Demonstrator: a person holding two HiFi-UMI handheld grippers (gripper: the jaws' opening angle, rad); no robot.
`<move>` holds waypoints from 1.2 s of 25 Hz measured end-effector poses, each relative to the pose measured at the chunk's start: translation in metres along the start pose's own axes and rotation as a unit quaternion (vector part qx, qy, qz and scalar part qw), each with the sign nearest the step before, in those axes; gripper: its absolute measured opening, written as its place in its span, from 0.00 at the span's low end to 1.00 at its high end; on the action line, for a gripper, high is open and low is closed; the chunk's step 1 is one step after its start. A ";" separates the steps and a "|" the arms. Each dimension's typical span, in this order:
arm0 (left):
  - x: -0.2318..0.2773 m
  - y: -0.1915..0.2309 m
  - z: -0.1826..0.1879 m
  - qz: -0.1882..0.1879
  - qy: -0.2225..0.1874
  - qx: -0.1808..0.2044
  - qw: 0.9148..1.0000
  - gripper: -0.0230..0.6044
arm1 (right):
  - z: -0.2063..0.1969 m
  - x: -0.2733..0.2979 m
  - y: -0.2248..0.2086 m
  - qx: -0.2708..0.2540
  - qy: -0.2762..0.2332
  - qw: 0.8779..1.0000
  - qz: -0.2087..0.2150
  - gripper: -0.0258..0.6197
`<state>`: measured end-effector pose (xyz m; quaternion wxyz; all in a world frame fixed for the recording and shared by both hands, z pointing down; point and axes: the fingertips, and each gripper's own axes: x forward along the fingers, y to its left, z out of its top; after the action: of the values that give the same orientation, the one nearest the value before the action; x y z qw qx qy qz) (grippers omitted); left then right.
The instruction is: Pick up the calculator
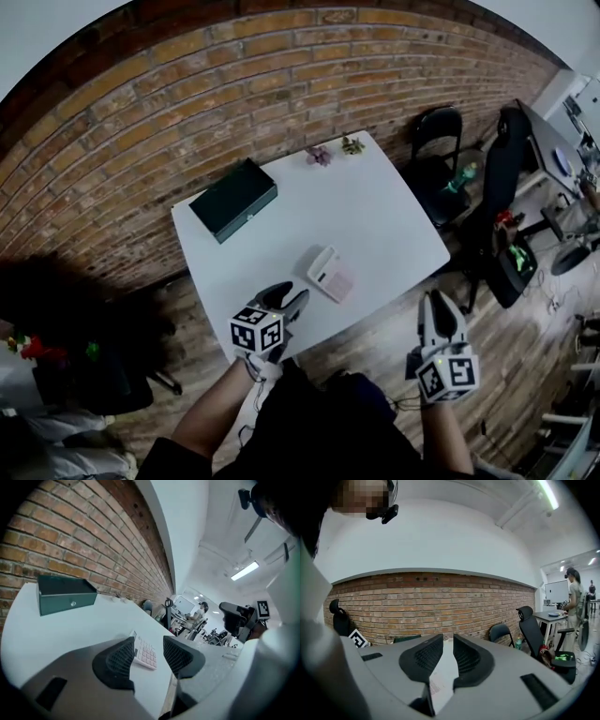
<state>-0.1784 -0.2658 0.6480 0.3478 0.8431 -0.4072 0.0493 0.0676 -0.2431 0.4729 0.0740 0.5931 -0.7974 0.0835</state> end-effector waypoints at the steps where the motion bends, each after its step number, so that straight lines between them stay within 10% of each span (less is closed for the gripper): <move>1: 0.012 0.007 -0.005 0.001 0.010 -0.004 1.000 0.34 | -0.004 0.002 -0.004 0.003 0.004 1.000 -0.002 0.15; 22: 0.165 0.055 -0.046 0.021 0.128 -0.099 0.987 0.35 | -0.053 0.043 -0.102 0.061 0.046 0.997 -0.013 0.13; 30: 0.165 0.062 -0.048 0.027 0.123 -0.132 0.983 0.16 | -0.052 0.048 -0.104 0.062 0.052 0.997 0.000 0.13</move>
<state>-0.1034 -0.3695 0.7786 0.5021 0.7660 -0.3867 0.1079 0.1544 -0.3059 0.5391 0.0789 0.5910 -0.7860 0.1633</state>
